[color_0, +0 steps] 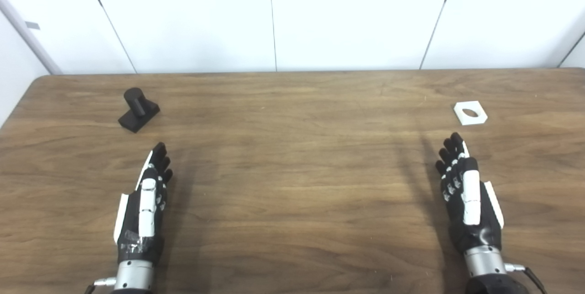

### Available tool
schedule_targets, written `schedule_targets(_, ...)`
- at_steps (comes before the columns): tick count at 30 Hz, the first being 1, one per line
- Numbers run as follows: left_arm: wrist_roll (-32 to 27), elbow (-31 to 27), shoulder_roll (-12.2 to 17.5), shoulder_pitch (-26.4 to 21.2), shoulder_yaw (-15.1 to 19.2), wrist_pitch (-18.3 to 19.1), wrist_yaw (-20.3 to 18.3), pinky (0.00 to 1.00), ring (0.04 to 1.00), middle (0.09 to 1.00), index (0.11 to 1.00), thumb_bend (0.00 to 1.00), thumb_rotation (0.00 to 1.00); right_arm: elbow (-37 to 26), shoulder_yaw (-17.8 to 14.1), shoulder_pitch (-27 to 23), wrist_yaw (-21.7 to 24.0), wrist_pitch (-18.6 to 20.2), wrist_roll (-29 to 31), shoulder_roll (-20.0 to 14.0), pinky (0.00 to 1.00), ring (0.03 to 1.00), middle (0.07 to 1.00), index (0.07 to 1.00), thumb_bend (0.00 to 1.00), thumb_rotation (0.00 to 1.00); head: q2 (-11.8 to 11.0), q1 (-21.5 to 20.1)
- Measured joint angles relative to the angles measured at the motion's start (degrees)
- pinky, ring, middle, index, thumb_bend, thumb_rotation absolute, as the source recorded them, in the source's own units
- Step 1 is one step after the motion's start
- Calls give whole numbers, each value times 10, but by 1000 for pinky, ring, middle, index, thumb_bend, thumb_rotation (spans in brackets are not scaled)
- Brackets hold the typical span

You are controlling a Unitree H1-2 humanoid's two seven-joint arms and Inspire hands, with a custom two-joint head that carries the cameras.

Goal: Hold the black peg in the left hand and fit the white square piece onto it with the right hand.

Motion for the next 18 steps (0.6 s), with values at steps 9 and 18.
schedule_targets(9,9,0,0,0,-1,3,0,1000,1000,1000,985,361,928,0,-1,0,0,0,2,0,1000,1000,1000,1000,537,1000,0,6)
schedule_targets(18,19,-1,-2,1,-9,3,4,1000,999,991,966,377,889,0,-8,2,2,0,6,-2,1000,1000,999,998,534,1000,-28,74)
